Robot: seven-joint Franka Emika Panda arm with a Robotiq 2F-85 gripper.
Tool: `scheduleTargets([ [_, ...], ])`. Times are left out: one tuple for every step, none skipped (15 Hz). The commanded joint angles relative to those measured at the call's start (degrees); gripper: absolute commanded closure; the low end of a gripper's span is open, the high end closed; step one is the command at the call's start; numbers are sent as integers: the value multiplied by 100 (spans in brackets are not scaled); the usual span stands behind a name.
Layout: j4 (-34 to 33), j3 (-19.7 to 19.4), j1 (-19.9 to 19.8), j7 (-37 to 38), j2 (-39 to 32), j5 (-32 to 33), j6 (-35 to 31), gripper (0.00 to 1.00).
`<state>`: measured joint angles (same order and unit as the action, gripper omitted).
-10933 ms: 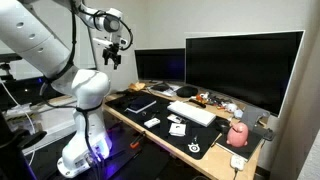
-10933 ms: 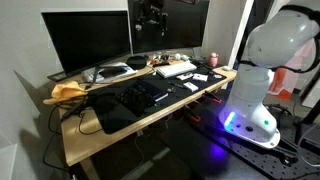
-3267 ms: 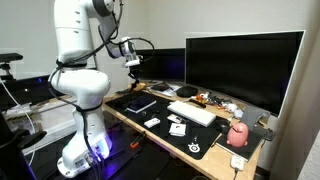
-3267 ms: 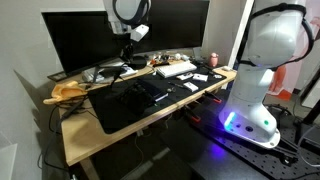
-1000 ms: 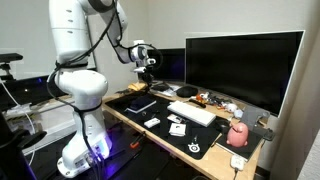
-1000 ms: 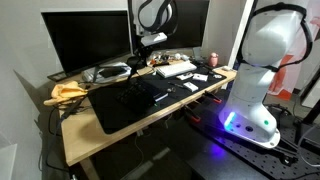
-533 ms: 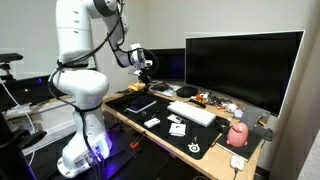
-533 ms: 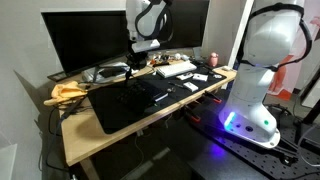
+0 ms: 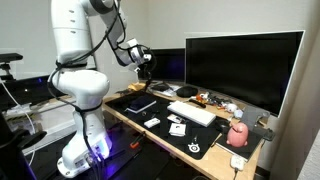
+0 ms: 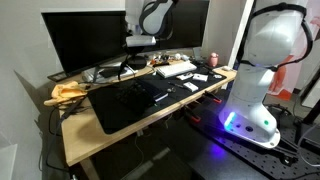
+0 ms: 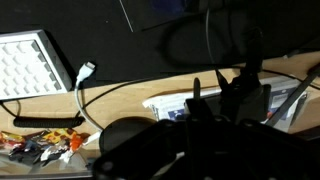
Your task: Pull the cable to the right
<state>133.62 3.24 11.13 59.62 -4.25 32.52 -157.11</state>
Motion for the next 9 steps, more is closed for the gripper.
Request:
scheduleTargets([
  [-206, -127, 41, 864, -104, 705, 68, 99],
  [-303, -145, 62, 1101, -234, 943, 128, 99],
  [-395, -147, 88, 1294, -382, 1140, 174, 99],
  [-509, -143, 129, 1499, -574, 1357, 266, 99],
  [-624, -140, 170, 1677, -763, 1551, 369, 99],
  [-747, -129, 233, 1836, -992, 1707, 502, 99],
  [-873, -113, 298, 1934, -1231, 1789, 631, 99],
  [-986, -95, 355, 1961, -1450, 1796, 748, 99],
  [-1101, -57, 406, 1920, -1690, 1712, 827, 99],
])
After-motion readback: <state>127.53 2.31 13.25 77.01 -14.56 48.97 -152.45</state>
